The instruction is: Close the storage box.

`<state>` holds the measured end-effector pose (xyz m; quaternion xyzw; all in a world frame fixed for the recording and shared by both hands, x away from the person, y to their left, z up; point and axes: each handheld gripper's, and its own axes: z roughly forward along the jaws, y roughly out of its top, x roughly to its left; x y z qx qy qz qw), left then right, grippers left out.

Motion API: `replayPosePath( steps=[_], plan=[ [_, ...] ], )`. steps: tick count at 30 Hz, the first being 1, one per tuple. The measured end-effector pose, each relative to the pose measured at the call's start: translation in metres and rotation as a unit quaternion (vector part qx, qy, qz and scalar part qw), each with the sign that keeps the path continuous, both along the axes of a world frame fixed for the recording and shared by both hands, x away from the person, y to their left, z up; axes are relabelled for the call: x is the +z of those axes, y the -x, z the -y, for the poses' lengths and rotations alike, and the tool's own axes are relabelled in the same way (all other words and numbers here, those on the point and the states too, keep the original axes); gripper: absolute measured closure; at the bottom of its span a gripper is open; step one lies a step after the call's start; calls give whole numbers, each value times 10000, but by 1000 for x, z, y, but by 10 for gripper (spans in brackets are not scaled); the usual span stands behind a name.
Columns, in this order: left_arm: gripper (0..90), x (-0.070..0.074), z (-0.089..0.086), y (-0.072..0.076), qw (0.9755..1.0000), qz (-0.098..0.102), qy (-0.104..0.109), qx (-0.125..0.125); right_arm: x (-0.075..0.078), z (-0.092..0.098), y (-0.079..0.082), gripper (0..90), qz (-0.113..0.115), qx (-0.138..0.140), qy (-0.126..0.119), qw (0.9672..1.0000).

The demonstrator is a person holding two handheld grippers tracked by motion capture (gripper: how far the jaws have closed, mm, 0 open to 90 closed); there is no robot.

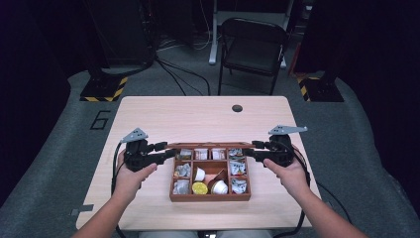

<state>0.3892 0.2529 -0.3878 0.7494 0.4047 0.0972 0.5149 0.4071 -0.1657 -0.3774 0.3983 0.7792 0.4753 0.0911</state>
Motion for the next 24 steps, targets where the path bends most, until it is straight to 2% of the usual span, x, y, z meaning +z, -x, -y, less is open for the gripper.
replayPosePath(
  steps=[10,15,21,24],
  plan=[
    [465,-11,0,15,10000,-12,-10,-32,-11,2,15,478,6,20,-17,10000],
    [462,-15,0,20,10000,52,11,-14,-17,4,20,477,-26,3,-122,9999],
    [461,-21,1,27,10000,73,32,4,-23,3,26,478,90,30,-9,10000],
    [460,-27,1,30,10000,15,20,3,-27,3,30,478,92,30,18,10000]
  ],
)
